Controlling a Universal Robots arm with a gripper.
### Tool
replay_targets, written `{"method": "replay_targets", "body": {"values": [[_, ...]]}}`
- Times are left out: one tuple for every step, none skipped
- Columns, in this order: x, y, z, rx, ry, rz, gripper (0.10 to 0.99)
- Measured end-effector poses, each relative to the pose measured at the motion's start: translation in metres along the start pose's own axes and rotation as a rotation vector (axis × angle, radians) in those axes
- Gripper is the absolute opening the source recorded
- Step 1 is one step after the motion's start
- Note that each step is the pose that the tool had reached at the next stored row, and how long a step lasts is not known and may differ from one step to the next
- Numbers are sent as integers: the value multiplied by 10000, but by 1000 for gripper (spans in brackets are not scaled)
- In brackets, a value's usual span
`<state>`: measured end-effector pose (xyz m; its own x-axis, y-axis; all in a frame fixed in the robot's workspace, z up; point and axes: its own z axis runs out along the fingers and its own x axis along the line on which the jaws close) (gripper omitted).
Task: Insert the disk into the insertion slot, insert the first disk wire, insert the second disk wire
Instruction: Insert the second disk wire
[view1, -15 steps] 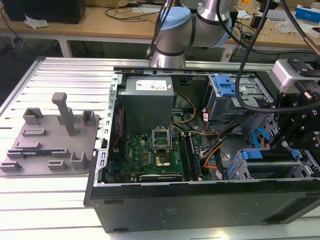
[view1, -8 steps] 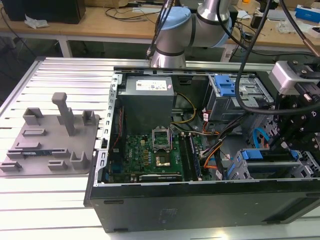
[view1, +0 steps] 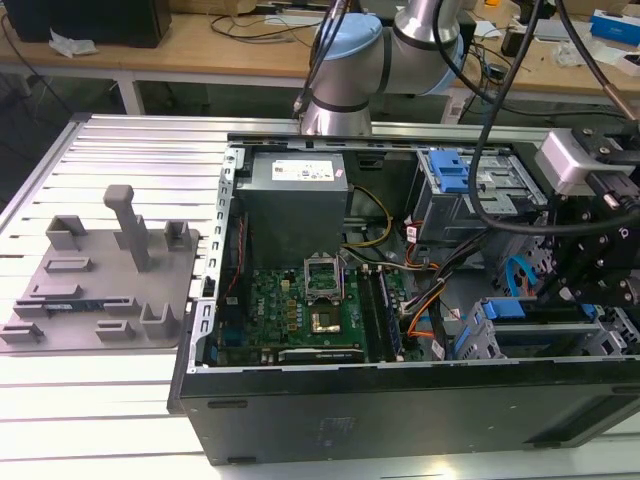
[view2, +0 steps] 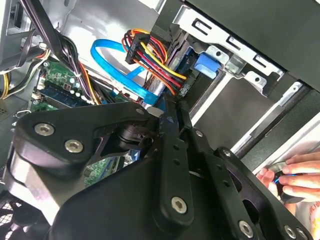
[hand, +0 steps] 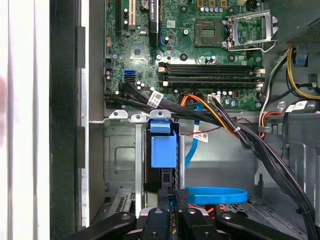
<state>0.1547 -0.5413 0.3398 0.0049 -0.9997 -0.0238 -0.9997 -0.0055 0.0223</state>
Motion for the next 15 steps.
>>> {"method": "replay_targets", "body": {"values": [[0,0,6,-5,-2,0,161],[0,0,8,-7,-5,0,161],[0,0,11,-8,-10,0,173],[0,0,8,-7,-9,0,231],[0,0,-8,-7,-5,0,294],[-2,1,-66,-7,-5,-1,361],[-3,2,-114,-7,-5,-1,361],[-8,4,-184,-7,-3,0,361],[-15,6,-258,-7,-3,0,361],[-23,7,-324,-7,-4,0,361],[-32,9,-410,-7,-2,0,341],[-37,10,-457,-7,-2,0,341],[-44,12,-537,-7,-3,0,216],[-50,14,-615,-7,-1,0,216],[-53,15,-661,-6,-2,1,153]]}}
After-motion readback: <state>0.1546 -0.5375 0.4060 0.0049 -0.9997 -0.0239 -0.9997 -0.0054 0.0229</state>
